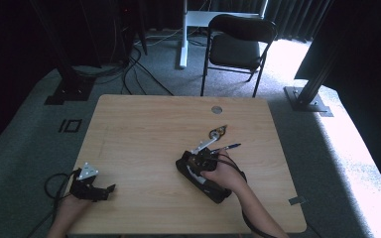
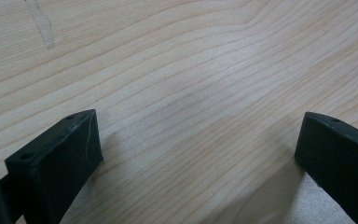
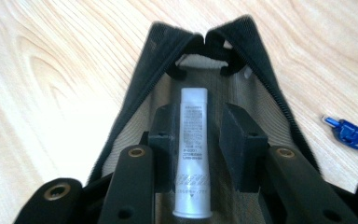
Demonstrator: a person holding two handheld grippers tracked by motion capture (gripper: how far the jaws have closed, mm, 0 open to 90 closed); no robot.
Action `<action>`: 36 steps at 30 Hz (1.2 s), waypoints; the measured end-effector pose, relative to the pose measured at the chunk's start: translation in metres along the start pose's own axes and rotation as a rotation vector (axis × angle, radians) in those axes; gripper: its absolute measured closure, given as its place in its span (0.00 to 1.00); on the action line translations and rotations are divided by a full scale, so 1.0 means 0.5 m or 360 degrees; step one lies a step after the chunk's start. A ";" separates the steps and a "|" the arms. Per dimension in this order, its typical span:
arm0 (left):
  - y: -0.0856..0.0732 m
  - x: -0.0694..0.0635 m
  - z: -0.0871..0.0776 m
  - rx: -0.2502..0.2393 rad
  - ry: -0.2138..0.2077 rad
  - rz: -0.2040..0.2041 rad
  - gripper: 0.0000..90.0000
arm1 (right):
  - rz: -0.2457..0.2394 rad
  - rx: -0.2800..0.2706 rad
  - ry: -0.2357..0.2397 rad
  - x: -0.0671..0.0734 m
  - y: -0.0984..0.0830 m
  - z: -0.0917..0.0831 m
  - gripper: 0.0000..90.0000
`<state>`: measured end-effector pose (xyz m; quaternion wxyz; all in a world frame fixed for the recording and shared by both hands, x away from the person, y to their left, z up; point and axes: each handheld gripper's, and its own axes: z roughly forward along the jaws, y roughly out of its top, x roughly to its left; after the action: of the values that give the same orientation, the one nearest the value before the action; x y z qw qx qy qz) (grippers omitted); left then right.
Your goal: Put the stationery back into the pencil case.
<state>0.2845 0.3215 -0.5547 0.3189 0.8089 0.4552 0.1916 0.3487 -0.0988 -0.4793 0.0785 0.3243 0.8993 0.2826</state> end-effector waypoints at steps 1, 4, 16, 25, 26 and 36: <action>0.000 0.000 0.000 0.0000 0.0002 0.0003 0.01 | 0.0007 -0.0024 0.0008 -0.001 0.000 -0.006 0.74; 0.000 0.000 0.000 0.0000 0.0001 0.0002 0.01 | 0.0013 -0.0094 0.0023 -0.003 0.002 -0.029 0.74; 0.000 0.000 0.000 -0.0003 0.0002 0.0000 0.01 | 0.0135 -0.0336 -0.0077 -0.054 -0.004 -0.105 0.73; 0.000 0.000 0.000 0.0000 0.0002 0.0002 0.01 | 0.0301 -0.0367 -0.0237 -0.113 -0.025 -0.097 0.70; 0.000 0.000 0.000 0.0000 0.0002 0.0002 0.01 | 0.0323 -0.0369 -0.0248 -0.118 -0.027 -0.095 0.70; 0.000 0.000 0.000 0.0000 0.0001 0.0001 0.01 | 0.0553 -0.0309 -0.0368 -0.180 -0.055 -0.054 0.64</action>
<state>0.2845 0.3215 -0.5547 0.3187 0.8090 0.4552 0.1919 0.3951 -0.1849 -0.4759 0.1622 0.4954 0.7837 0.3379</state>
